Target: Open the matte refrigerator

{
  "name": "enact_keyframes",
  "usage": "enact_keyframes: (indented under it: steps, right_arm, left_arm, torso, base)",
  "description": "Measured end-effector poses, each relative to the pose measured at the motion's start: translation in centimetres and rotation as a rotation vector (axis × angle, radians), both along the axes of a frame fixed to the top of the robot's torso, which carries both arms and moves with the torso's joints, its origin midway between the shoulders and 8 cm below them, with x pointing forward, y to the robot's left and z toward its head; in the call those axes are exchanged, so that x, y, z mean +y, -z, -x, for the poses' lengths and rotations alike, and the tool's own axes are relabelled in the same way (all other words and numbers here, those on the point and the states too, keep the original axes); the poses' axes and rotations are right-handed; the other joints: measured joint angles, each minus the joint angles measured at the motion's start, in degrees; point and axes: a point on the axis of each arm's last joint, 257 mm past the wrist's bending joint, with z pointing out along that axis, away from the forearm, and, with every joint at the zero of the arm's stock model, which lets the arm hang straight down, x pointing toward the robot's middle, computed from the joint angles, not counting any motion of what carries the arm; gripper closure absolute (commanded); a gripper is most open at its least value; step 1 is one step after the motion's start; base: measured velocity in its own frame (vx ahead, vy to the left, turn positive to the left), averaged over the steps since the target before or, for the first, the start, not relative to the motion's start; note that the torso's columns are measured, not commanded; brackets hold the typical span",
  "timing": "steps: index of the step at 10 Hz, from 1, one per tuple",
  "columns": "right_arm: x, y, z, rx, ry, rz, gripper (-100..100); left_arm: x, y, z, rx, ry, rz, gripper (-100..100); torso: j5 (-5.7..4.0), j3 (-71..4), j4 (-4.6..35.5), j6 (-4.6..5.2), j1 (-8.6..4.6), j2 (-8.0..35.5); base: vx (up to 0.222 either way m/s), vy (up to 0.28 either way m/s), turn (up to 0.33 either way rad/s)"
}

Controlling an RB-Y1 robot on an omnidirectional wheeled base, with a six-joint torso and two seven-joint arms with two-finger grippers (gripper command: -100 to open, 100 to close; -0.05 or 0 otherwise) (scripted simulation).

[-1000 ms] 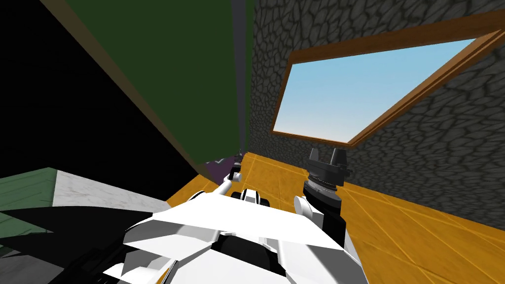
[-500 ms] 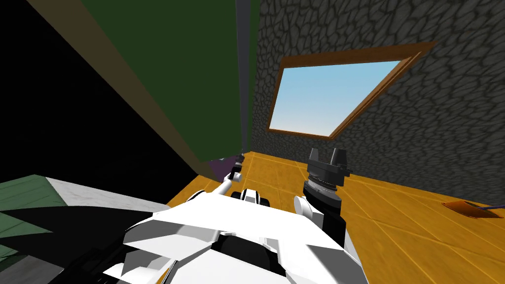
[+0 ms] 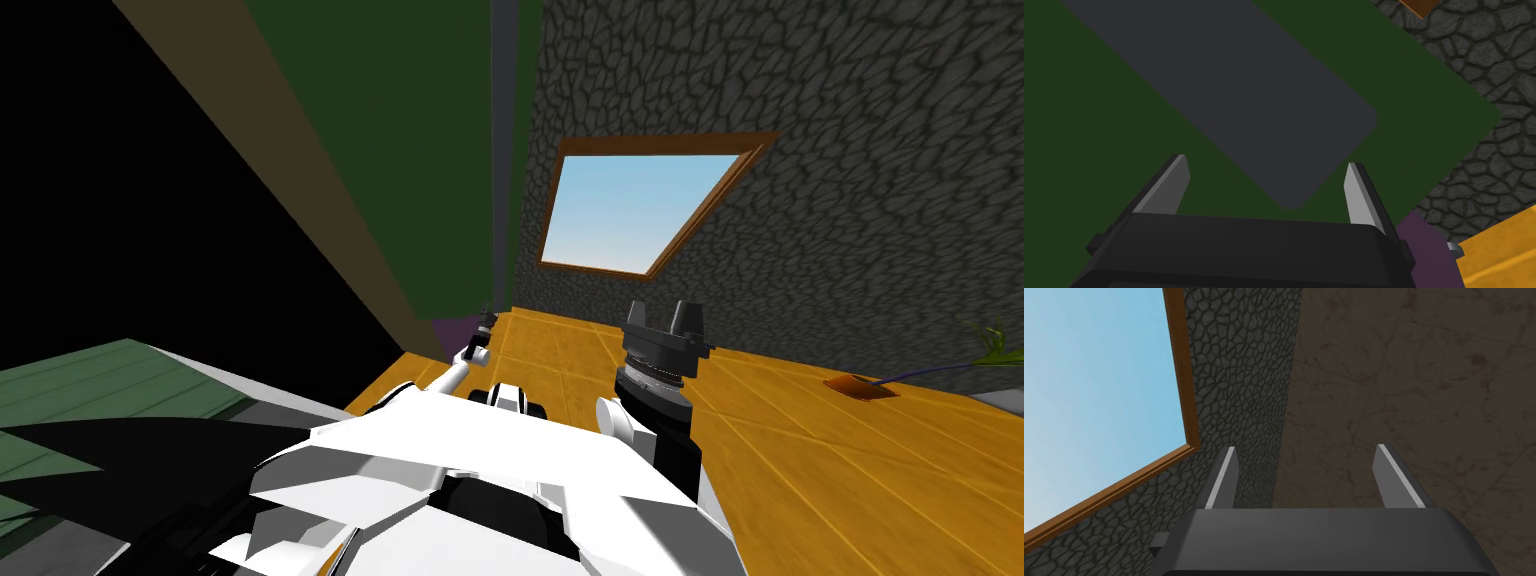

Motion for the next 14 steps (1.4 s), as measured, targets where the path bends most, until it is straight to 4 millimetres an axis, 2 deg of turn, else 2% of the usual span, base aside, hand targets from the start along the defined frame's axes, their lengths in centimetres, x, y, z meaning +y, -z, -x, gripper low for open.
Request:
enact_keyframes:
  steps: [2, 5, 8, 9, 14]
  right_arm:
    - [0.0, 0.0, 0.0, 0.0, 0.0, 0.0, 0]
    - [0.0, 0.0, 0.0, 0.0, 0.0, 0.0, 0]
    - [0.0, 0.0, 0.0, 0.0, 0.0, 0.0, 0]
    - [0.0, 0.0, 0.0, 0.0, 0.0, 0.0, 0]
    - [0.0, 0.0, 0.0, 0.0, 0.0, 0.0, 0]
  left_arm:
    - [0.7, -0.9, -0.5, 0.0, 0.0, 0.0, -100]
    - [1.4, -2.7, -1.8, 0.004, 0.018, 0.0, -100]
    - [1.7, -3.5, -2.8, 0.022, 0.033, 0.001, -100]
    - [1.7, -3.1, -2.7, 0.035, 0.032, -0.002, 0]
    - [1.8, -1.4, -2.5, 0.073, 0.031, -0.009, 0]
  torso:
    - [0.15, 0.07, -0.02, 0.16, 0.36, 0.16]
    - [0.08, 0.66, 0.35, 0.0, 0.28, 1.15]
    - [0.0, 0.84, 0.68, 0.05, 0.23, 1.43]
    - [0.05, 0.76, 0.45, 0.05, 0.24, 1.27]
    - [0.19, 0.3, -0.12, 0.06, 0.37, 0.52]
  base:
    - [0.001, -0.051, 0.047]
    - [-0.026, -0.053, 0.06]
    - [-0.023, -0.027, 0.031]
    - [0.0, 0.0, 0.0]
    - [0.0, 0.0, 0.0]
